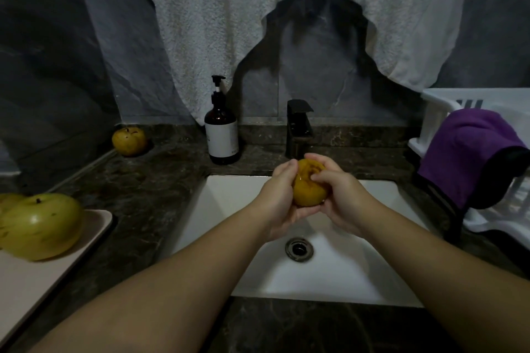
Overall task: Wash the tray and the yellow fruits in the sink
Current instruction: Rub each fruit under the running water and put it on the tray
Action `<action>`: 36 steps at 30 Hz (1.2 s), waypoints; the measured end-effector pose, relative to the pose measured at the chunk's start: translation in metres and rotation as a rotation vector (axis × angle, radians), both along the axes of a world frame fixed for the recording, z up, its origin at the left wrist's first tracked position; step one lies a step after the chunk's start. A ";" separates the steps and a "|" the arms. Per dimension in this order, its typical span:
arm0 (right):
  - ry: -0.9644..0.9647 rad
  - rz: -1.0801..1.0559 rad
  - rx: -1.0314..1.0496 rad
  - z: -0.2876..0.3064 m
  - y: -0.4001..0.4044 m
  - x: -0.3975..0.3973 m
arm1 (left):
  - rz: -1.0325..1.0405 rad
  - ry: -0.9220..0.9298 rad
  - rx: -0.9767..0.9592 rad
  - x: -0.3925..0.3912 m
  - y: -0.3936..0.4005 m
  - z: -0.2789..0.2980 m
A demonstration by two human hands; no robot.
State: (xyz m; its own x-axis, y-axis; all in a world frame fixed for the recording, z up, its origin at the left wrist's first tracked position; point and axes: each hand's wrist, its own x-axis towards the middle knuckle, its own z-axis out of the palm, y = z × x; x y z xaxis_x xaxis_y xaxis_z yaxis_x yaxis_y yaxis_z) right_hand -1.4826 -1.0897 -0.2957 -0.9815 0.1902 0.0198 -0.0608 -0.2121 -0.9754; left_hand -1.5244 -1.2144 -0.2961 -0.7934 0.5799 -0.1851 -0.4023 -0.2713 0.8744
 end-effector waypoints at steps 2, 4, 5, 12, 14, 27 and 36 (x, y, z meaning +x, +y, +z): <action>0.002 -0.009 0.000 -0.001 -0.001 -0.002 | 0.007 0.000 -0.006 0.000 0.000 0.001; 0.003 -0.007 0.032 -0.002 -0.001 -0.003 | 0.011 -0.014 -0.005 -0.001 -0.002 0.002; 0.004 0.000 0.045 -0.002 -0.002 -0.004 | 0.012 -0.012 -0.007 -0.001 -0.002 0.002; 0.032 -0.041 0.141 -0.005 -0.004 -0.005 | 0.037 -0.029 0.014 -0.001 -0.002 0.003; 0.048 -0.066 0.166 -0.004 -0.005 -0.004 | 0.052 -0.048 0.026 -0.003 -0.001 0.004; 0.108 -0.122 0.584 0.000 -0.005 0.000 | 0.028 -0.081 0.176 -0.001 -0.005 0.010; -0.154 -0.278 0.406 0.005 -0.013 -0.007 | 0.152 0.368 -0.200 0.005 0.010 0.001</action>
